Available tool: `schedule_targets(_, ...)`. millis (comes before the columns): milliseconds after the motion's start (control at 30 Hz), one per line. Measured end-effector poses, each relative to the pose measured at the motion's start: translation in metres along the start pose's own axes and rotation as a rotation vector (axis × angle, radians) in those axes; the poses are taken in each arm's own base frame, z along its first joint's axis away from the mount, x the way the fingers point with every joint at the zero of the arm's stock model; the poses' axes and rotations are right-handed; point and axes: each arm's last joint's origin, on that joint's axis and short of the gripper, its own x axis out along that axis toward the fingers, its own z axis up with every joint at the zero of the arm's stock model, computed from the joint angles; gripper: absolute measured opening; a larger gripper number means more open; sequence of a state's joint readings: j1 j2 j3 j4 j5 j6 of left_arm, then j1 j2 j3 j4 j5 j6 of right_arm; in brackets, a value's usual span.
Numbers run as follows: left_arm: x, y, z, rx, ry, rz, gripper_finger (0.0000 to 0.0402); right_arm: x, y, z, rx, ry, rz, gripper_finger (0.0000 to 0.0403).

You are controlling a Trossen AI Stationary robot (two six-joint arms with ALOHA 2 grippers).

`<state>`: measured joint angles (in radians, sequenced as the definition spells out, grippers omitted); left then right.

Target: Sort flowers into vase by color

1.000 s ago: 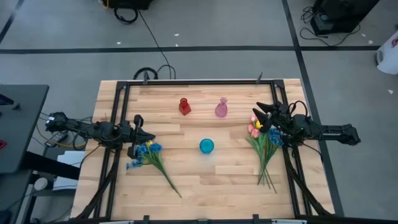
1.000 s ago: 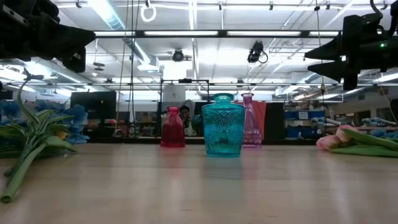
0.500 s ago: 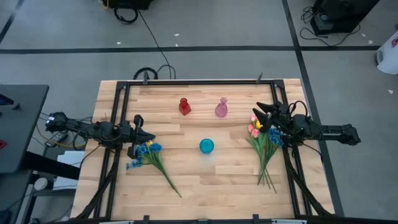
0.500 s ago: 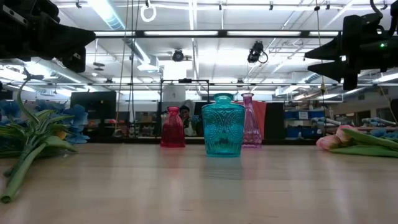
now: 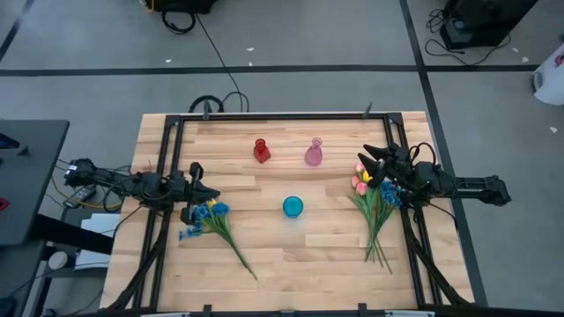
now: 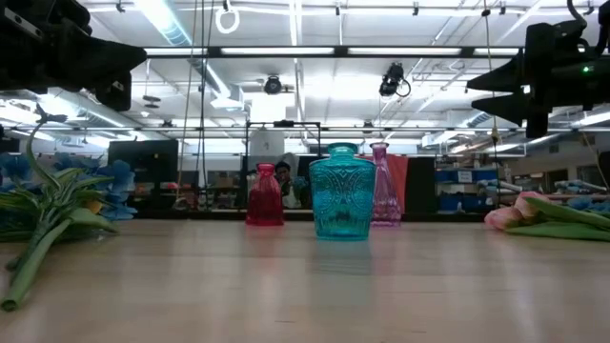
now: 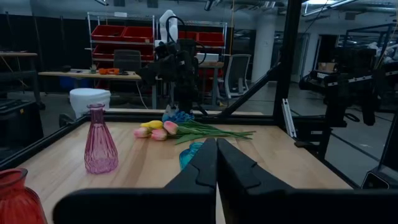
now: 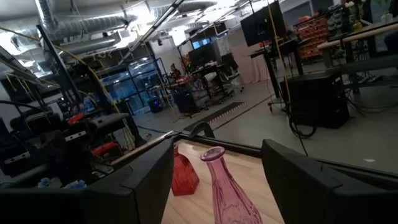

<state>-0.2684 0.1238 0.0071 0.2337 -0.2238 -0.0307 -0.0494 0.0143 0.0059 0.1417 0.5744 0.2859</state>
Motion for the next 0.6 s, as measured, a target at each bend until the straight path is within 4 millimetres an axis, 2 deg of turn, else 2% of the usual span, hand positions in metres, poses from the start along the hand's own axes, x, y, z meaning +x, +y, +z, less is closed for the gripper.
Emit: schedule_targets(600, -0.0002, -0.0001, 0.0066, -0.068, -0.067, -0.003, 0.0008, 0.0, 0.0001, 0.0001, 0.0, 0.0, 0.0, 0.0252)
